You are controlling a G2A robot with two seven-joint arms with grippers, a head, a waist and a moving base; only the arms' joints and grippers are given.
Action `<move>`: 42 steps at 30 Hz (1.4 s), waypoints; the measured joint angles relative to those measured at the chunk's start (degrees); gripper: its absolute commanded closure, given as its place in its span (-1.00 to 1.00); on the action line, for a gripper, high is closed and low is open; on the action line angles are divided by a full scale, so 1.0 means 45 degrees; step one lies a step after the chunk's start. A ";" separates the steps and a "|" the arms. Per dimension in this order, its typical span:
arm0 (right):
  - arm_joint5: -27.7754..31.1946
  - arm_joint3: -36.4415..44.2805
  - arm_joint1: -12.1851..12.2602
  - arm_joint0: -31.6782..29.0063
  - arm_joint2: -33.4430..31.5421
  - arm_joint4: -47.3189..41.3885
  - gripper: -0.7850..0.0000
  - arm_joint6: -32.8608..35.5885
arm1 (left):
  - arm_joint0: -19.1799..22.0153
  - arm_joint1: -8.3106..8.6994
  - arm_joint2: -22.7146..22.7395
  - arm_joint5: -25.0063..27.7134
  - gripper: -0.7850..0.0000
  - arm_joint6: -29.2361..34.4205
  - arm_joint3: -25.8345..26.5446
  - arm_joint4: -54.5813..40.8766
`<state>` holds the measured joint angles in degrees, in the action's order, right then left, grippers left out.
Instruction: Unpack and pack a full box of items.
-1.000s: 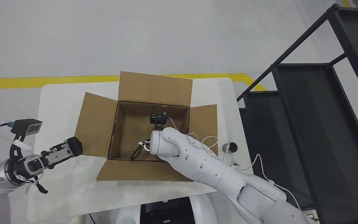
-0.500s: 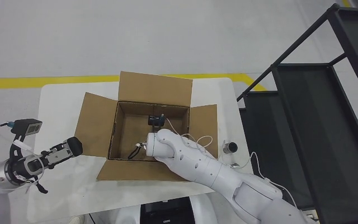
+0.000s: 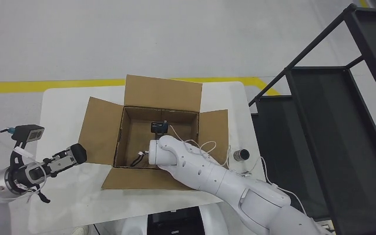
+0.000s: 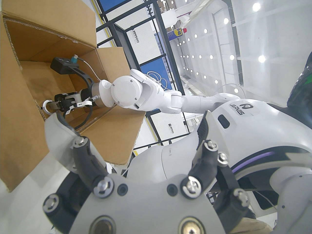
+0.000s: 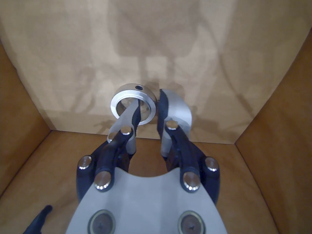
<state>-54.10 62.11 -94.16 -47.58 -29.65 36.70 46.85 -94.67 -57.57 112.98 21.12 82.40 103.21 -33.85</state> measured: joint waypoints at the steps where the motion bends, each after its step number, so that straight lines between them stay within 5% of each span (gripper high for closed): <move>1: 0.0028 -0.0048 -0.0025 0.0011 -0.0004 -0.0015 1.00 -0.0020 | 0.0000 0.0000 0.0000 0.0000 -1.00 0.0000 0.0000 0.0000; 10: 0.0133 0.0205 -0.0046 -0.0025 -0.0200 0.0167 1.00 -0.0027 | 0.0000 0.0000 0.0000 0.0000 -1.00 0.0000 0.0000 0.0000; 19: 0.0424 0.3952 0.1078 -0.1244 -0.1425 0.1864 1.00 0.1092 | 0.0000 0.0000 0.0000 0.0000 -1.00 0.0000 0.0000 0.0000; 32: 0.3633 1.3166 0.3236 -0.6289 -0.6654 0.3388 1.00 0.4275 | 0.0000 0.0000 0.0000 0.0000 -1.00 0.0000 0.0000 0.0000; 42: 0.4462 1.6022 0.3728 -0.9984 -1.0458 0.1819 1.00 0.3770 | 0.0000 0.0000 0.0000 0.0000 -1.00 0.0000 0.0000 0.0000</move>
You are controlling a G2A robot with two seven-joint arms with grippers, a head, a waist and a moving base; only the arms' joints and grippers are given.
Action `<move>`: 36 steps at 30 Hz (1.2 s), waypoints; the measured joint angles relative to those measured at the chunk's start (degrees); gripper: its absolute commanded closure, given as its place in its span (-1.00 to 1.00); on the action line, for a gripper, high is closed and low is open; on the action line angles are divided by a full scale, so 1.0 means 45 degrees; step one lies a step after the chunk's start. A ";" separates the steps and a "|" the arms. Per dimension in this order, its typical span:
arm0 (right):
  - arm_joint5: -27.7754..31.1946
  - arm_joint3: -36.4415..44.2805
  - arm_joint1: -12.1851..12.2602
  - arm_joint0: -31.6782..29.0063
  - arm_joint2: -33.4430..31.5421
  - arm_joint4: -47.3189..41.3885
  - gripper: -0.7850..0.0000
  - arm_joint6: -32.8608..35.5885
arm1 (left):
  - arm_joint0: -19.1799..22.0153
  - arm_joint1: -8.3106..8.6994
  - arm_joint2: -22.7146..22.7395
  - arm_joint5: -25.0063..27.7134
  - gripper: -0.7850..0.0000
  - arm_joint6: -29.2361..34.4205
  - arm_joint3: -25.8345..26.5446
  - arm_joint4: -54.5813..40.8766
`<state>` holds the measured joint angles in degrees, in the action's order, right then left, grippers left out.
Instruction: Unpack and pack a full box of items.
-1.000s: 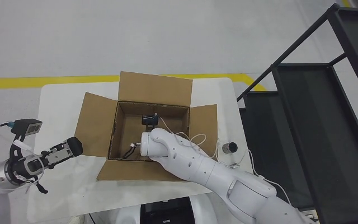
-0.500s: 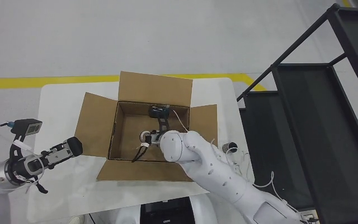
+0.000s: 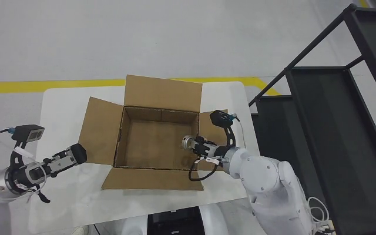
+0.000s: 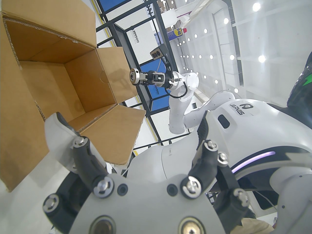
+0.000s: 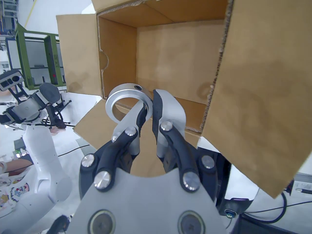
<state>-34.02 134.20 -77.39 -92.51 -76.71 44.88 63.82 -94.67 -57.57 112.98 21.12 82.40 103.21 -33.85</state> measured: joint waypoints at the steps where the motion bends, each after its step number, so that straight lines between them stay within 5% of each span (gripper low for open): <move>1: 0.0044 0.0078 0.0022 -0.0284 -0.0303 -0.0196 1.00 -0.0082 | 0.0000 0.0000 0.0000 0.0000 -1.00 0.0000 0.0000 0.0000; 12: 0.1625 0.0098 0.0131 -0.3366 -0.3978 -0.4092 1.00 -0.1707 | 0.0000 0.0000 0.0000 0.0000 -1.00 0.0000 0.0000 0.0000; 36: 0.2520 0.0098 0.0263 -0.3686 -0.4751 -0.4683 1.00 -0.1397 | 0.0000 0.0000 0.0000 0.0000 -1.00 0.0000 0.0000 0.0000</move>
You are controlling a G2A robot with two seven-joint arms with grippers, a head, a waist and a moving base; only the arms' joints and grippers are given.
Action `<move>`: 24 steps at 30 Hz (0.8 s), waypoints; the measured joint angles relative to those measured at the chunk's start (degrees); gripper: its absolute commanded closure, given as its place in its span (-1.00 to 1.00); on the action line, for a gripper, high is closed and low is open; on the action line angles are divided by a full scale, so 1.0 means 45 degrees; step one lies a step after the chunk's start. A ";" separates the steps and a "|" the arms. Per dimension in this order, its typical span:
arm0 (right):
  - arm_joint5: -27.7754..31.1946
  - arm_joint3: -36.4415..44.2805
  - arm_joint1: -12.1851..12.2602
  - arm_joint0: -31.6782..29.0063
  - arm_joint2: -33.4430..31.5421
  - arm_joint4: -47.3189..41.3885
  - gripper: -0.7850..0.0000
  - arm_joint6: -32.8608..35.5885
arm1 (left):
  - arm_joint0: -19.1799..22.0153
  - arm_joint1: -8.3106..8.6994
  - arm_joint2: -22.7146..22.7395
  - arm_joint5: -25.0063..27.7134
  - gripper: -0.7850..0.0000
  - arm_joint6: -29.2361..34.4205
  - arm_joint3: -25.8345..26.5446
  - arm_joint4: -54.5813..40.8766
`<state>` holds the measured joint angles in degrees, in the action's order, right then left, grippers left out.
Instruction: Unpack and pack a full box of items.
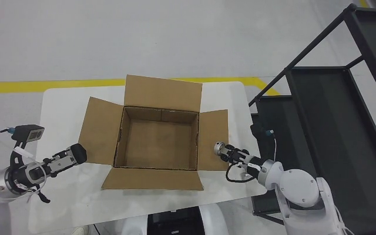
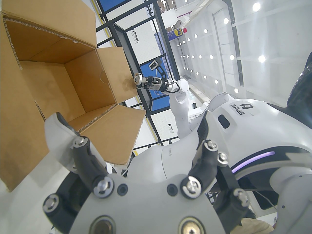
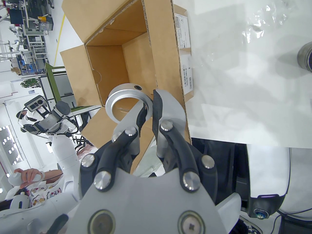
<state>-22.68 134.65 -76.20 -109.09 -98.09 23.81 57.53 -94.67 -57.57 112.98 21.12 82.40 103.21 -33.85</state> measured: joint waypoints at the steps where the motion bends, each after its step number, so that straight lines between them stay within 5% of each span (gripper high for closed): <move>1: 0.0186 0.0002 0.0027 -0.0048 -0.0224 -0.0165 1.00 0.0129 | 0.0000 0.0000 0.0000 0.0000 -1.00 0.0000 0.0000 0.0000; 12: 0.0416 -0.0546 0.0177 -0.1131 -0.4913 -0.3298 1.00 -0.0011 | 0.0000 0.0000 0.0000 0.0000 -1.00 0.0000 0.0000 0.0000; 24: -0.0826 -0.2715 0.0452 -0.0498 -0.3070 -0.0440 1.00 -0.0788 | 0.0000 0.0000 0.0000 0.0000 -1.00 0.0000 0.0000 0.0000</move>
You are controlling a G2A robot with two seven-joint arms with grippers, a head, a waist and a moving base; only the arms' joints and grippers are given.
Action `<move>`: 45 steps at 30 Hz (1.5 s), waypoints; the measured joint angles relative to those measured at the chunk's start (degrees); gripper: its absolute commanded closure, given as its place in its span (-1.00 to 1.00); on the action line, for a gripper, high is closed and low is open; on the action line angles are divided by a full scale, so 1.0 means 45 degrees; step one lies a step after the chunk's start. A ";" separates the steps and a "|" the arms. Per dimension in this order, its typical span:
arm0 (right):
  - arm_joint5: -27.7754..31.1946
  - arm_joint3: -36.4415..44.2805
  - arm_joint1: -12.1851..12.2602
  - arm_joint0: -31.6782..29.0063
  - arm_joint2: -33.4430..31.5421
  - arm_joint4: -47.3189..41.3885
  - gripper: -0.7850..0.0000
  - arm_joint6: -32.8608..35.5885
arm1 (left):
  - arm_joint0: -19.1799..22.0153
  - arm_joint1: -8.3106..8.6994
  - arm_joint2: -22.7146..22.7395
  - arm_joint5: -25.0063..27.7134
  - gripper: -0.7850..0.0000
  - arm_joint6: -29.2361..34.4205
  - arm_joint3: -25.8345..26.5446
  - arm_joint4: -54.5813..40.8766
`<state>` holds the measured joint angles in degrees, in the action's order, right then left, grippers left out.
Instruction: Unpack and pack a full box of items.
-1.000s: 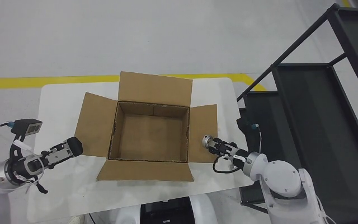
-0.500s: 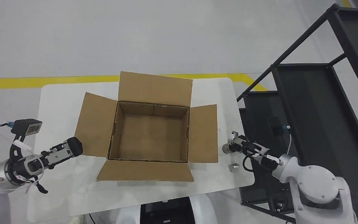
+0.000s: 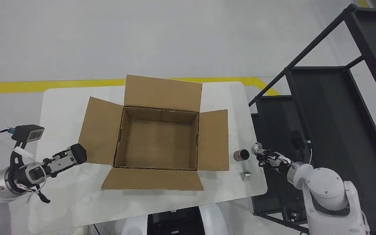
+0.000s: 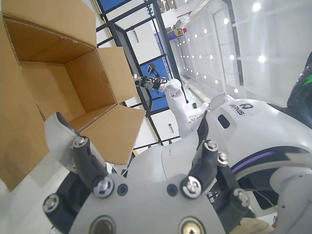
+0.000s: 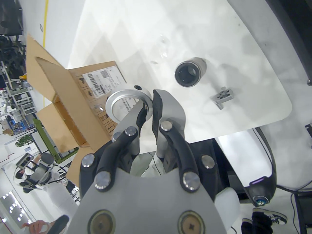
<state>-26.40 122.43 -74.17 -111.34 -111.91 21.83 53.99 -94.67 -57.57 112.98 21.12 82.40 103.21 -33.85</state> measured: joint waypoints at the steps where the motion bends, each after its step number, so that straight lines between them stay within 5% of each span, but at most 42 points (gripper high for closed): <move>1: -0.0059 -0.0114 0.0015 0.0055 0.0098 0.0111 1.00 -0.0032 | 0.0000 0.0000 0.0000 0.0000 -1.00 0.0000 0.0000 0.0000; 11: 0.0142 -0.0896 0.0251 -0.0091 0.1308 0.2503 1.00 0.0376 | 0.0000 0.0000 0.0000 0.0000 -1.00 0.0000 0.0000 0.0000; 27: 0.0455 -0.2235 0.0287 0.0111 0.4201 0.5015 1.00 -0.1125 | 0.0000 0.0000 0.0000 0.0000 -1.00 0.0000 0.0000 0.0000; 45: -0.1504 -0.3754 0.0102 0.1255 0.6595 0.6598 1.00 -0.2379 | 0.0000 0.0000 0.0000 0.0000 -1.00 0.0000 0.0000 0.0000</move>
<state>-33.17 105.53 -73.71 -105.69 -82.23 51.52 43.28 -94.67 -57.57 112.98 21.12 82.40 103.21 -33.85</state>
